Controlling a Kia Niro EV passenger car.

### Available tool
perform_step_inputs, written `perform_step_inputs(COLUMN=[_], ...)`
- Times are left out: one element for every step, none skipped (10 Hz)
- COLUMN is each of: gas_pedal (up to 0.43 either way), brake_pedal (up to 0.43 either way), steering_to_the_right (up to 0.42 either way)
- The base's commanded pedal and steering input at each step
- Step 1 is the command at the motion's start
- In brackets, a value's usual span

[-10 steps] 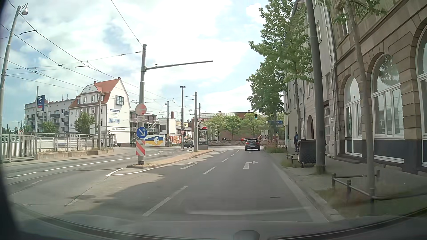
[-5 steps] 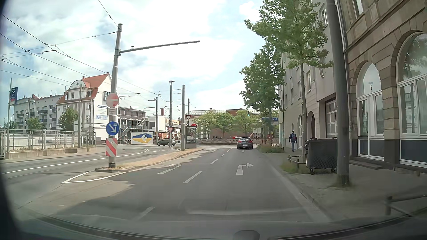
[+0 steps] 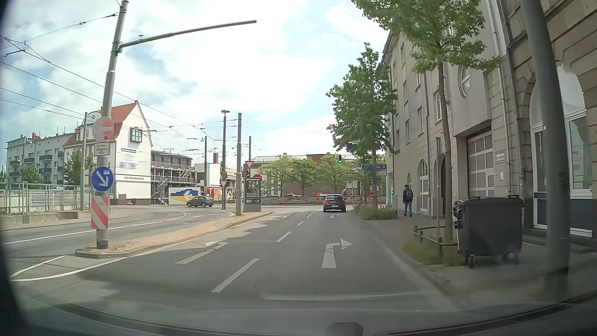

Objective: Follow the waypoints while adhering to traffic rules and regulations

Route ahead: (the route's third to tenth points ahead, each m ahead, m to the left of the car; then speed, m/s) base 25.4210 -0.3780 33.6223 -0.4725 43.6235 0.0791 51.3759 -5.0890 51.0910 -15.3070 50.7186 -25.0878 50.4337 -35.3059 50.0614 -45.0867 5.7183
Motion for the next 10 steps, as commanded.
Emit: perform_step_inputs(gas_pedal=[0.11,0.11,0.11,0.11,0.11,0.11,0.11,0.11,0.098,0.087], brake_pedal=[0.03,0.037,0.03,0.03,0.03,0.03,0.03,0.03,0.03,0.03], steering_to_the_right=[0.034,0.032,0.031,0.029,0.027,0.026,0.025,0.022,0.019,0.015])
